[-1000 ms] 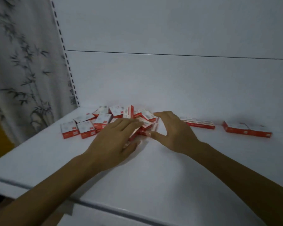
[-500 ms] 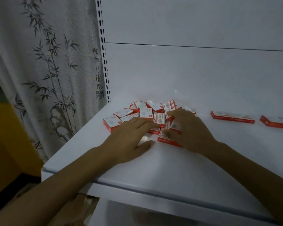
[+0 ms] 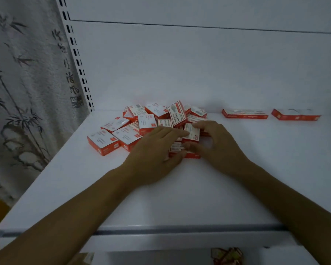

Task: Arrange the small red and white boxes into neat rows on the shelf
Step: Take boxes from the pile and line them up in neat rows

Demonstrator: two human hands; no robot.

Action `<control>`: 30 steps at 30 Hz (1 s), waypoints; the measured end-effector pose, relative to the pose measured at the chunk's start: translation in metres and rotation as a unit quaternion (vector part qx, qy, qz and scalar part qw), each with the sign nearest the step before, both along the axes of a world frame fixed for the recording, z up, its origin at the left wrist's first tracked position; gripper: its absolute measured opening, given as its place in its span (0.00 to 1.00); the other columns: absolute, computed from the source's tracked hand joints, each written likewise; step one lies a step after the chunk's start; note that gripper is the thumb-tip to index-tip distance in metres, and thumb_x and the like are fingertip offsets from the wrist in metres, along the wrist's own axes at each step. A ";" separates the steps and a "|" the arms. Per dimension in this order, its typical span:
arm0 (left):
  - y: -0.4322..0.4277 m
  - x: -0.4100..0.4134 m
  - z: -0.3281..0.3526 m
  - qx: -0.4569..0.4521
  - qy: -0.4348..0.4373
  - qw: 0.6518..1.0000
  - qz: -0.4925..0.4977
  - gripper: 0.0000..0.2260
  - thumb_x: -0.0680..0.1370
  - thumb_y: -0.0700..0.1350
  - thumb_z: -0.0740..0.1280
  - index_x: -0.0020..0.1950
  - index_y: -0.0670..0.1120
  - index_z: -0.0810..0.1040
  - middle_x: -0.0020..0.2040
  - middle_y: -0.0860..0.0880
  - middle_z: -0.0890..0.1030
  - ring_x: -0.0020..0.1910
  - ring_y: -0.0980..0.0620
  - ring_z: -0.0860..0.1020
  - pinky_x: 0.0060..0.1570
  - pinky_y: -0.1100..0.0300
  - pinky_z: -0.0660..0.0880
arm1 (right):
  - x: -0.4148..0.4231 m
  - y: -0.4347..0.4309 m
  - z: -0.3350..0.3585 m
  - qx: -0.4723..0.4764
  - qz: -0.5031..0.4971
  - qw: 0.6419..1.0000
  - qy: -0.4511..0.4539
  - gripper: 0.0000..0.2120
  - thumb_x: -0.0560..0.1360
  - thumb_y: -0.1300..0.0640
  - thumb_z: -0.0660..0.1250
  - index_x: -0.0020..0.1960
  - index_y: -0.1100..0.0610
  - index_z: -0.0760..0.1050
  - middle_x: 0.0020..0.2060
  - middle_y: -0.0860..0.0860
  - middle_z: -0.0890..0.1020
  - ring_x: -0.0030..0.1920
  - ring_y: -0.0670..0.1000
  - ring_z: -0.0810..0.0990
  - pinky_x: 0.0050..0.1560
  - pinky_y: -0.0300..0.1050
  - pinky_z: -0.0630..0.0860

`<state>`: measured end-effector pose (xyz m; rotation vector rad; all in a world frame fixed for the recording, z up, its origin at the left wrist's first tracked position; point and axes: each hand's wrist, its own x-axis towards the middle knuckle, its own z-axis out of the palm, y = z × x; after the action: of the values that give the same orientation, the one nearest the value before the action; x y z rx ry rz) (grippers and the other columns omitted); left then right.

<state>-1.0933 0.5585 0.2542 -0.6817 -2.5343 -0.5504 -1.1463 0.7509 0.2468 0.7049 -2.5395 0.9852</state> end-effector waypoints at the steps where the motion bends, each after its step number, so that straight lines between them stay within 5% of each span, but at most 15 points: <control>1: 0.001 0.000 -0.001 0.003 0.001 1.000 -0.002 0.21 0.75 0.54 0.61 0.66 0.49 0.72 0.61 0.51 0.77 0.59 0.53 0.72 0.56 0.61 0.67 | 0.001 0.000 0.001 0.000 -0.003 1.000 0.007 0.29 0.65 0.37 0.68 0.59 0.54 0.74 0.56 0.50 0.77 0.57 0.50 0.74 0.58 0.49 0.72; 7: 0.001 -0.002 -0.001 -0.008 0.035 0.999 -0.013 0.20 0.74 0.55 0.60 0.62 0.49 0.74 0.59 0.51 0.77 0.57 0.53 0.73 0.51 0.63 0.67 | 0.009 -0.001 0.006 -0.011 0.002 0.999 0.035 0.27 0.61 0.31 0.66 0.50 0.48 0.78 0.45 0.44 0.78 0.47 0.45 0.76 0.46 0.45 0.74; 14: -0.004 -0.002 0.001 -0.029 0.065 0.997 0.010 0.15 0.75 0.56 0.61 0.56 0.51 0.78 0.53 0.53 0.81 0.49 0.52 0.79 0.42 0.59 0.75 | 0.009 0.002 0.008 0.008 0.061 0.998 0.011 0.30 0.59 0.30 0.66 0.55 0.46 0.75 0.51 0.44 0.75 0.52 0.40 0.73 0.46 0.28 0.69; 19: -0.005 -0.002 0.013 0.156 0.015 0.987 0.034 0.12 0.79 0.52 0.60 0.56 0.48 0.77 0.46 0.54 0.82 0.39 0.61 0.79 0.35 0.74 0.72 | 0.009 0.001 0.009 -0.016 0.036 0.998 0.038 0.25 0.67 0.42 0.71 0.61 0.50 0.72 0.55 0.46 0.76 0.54 0.43 0.74 0.56 0.42 0.74; 24: -0.004 0.000 0.024 0.353 -0.104 0.930 -0.002 0.07 0.78 0.47 0.62 0.50 0.48 0.77 0.45 0.57 0.81 0.42 0.64 0.80 0.36 0.72 0.74 | 0.012 0.000 0.017 -0.056 0.002 0.998 0.023 0.30 0.63 0.35 0.66 0.60 0.47 0.70 0.52 0.41 0.77 0.50 0.36 0.75 0.49 0.30 0.73; 30: 0.000 0.002 0.029 0.457 -0.183 0.871 -0.013 0.07 0.79 0.44 0.61 0.47 0.46 0.78 0.43 0.57 0.82 0.40 0.60 0.82 0.37 0.69 0.76 | 0.015 -0.006 0.016 -0.035 0.015 0.996 0.086 0.36 0.63 0.35 0.70 0.67 0.45 0.64 0.57 0.42 0.75 0.52 0.43 0.76 0.56 0.53 0.75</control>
<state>-1.0917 0.5588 0.2828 -0.2518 -2.1606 -1.8550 -1.1311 0.7449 0.2632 0.7744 -2.3422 0.9743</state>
